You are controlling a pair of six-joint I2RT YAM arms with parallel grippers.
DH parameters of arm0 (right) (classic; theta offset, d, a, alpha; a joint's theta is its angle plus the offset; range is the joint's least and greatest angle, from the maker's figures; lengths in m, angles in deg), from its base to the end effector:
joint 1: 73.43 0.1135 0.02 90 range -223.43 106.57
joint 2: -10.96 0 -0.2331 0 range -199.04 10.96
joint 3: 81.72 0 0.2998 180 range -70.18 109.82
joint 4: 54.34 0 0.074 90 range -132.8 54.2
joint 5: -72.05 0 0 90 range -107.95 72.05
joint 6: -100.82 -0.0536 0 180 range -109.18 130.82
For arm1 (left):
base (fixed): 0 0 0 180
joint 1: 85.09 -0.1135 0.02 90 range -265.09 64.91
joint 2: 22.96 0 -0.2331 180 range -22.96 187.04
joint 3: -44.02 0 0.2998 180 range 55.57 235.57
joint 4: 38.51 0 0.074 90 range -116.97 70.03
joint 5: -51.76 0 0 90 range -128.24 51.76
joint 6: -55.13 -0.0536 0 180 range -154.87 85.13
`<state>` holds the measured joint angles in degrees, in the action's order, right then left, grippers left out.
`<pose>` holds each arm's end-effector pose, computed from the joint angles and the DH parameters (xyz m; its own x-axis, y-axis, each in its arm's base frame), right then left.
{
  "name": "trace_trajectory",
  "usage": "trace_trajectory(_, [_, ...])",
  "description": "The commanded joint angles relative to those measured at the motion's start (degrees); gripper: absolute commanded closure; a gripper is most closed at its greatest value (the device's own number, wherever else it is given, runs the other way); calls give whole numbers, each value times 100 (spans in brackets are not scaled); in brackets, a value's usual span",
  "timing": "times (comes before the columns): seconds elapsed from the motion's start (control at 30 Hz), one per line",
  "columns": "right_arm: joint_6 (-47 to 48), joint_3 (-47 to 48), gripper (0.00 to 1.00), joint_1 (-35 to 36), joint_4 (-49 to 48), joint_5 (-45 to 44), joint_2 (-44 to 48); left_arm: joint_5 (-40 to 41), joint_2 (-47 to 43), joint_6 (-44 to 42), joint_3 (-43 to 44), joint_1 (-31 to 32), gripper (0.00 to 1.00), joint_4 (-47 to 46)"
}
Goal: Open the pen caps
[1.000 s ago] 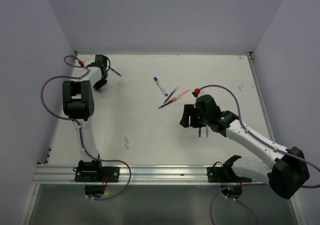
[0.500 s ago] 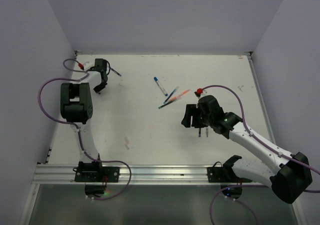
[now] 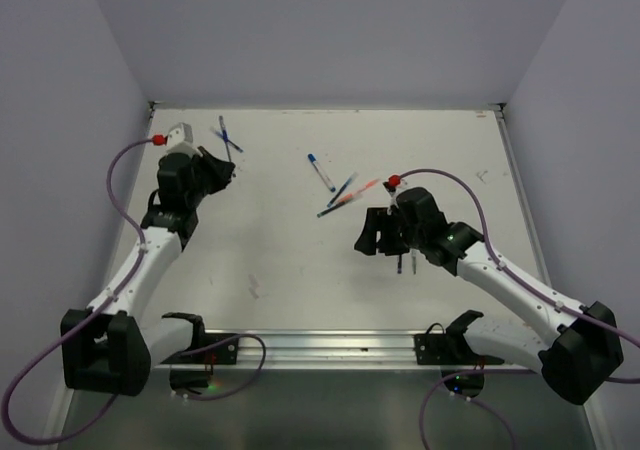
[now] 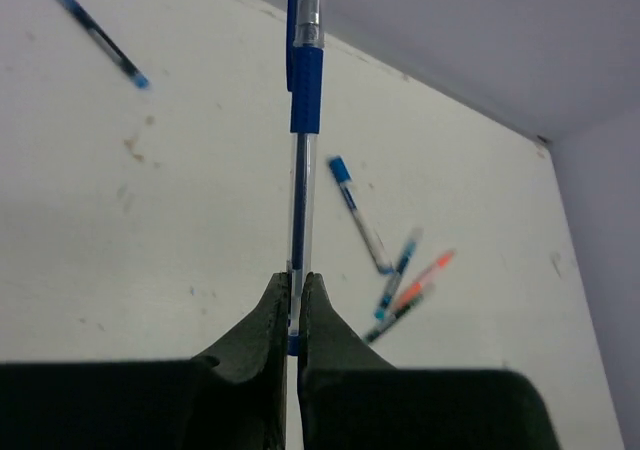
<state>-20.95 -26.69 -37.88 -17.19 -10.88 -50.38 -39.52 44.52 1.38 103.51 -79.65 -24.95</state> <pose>0.2390 0.1789 0.1976 -0.8179 0.0578 -0.5725 -0.2577 0.8528 0.4541 0.3446 -0.0340 0.2403 -0.3632 -0.5593 -0.7452 -0.1231 0.8216 -0.5566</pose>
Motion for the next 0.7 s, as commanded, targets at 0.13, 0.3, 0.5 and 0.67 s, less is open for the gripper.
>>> trace_trajectory(0.13, [-707,3,35,-13,-1591,1296,104,-2615,-1140,612,-2438,965,100,-3137])
trace_trajectory(0.3, [-1024,-15,40,-13,-2120,1314,-44,-2430,-1764,1015,-3133,1951,100,-3525])
trace_trajectory(0.5, [-1444,-462,48,22,-3498,1402,-334,-2255,-1669,1200,-3256,2480,100,-3647])
trace_trajectory(0.67, [-1429,-499,50,215,-4291,1174,-563,-1912,-1335,1428,-3125,2902,100,-3718])
